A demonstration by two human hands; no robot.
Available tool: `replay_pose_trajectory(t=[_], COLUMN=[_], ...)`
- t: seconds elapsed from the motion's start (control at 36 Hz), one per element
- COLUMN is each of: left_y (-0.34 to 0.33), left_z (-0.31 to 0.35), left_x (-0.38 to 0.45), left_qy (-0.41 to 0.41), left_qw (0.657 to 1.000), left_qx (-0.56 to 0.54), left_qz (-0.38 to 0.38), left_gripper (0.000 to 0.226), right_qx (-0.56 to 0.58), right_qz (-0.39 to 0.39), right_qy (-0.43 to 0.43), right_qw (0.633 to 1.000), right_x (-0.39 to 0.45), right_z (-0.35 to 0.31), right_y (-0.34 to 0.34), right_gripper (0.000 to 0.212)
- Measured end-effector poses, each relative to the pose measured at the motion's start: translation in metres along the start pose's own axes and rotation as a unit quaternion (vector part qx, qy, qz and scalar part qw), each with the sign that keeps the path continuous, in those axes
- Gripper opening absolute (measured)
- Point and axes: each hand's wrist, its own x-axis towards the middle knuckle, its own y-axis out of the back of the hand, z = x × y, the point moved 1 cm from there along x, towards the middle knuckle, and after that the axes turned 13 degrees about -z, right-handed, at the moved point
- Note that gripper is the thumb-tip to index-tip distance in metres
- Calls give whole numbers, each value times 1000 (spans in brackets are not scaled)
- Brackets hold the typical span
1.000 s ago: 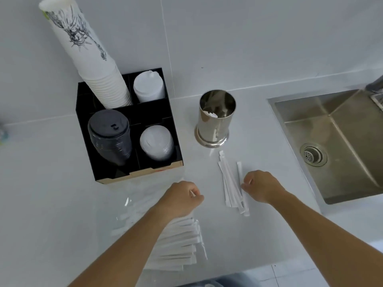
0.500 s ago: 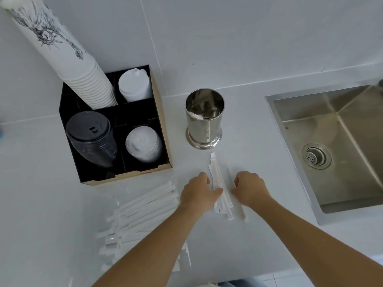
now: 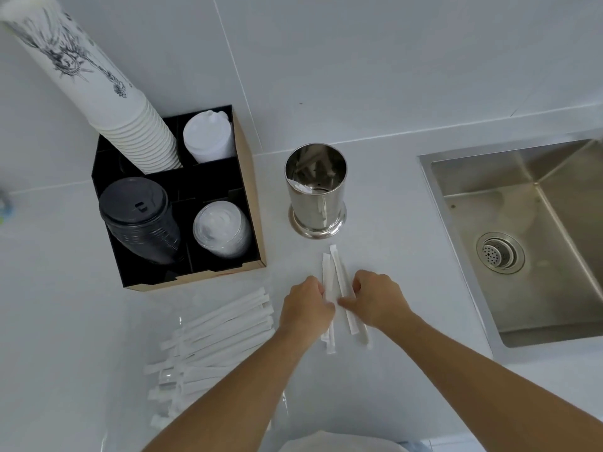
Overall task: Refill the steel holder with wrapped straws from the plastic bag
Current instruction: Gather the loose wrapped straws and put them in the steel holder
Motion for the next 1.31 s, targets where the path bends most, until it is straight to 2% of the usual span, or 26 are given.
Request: replay_pose_trajectory(t=[0.06, 0.14, 0.31, 0.44, 0.67, 0.92, 1.31], left_y=[1, 1, 4, 7, 10, 4, 5], left_z=[-1, -3, -6, -4, -4, 0, 4], left_x=[-1, -1, -1, -1, 2, 6, 5], left_qy=[5, 10, 26, 31, 39, 37, 10], left_qw=[1000, 999, 999, 999, 999, 998, 992], left_qx=[20, 29, 20, 22, 5, 41, 125], left_qz=[7, 16, 18, 4, -9, -8, -14], left_gripper=[15, 14, 15, 8, 13, 15, 5], right_qx=[-25, -35, -49, -29, 93, 267, 344], right_qz=[-7, -12, -25, -29, -29, -39, -17], right_qy=[-4, -15, -38, -39, -14, 48, 111], right_qw=[1000, 999, 998, 998, 995, 962, 932], right_x=[2, 5, 5, 5, -3, -15, -32], right_z=[-3, -5, -4, 0, 18, 27, 27], right_y=[-2, -1, 6, 9, 21, 36, 66], right_gripper=[31, 20, 23, 20, 9, 19, 27])
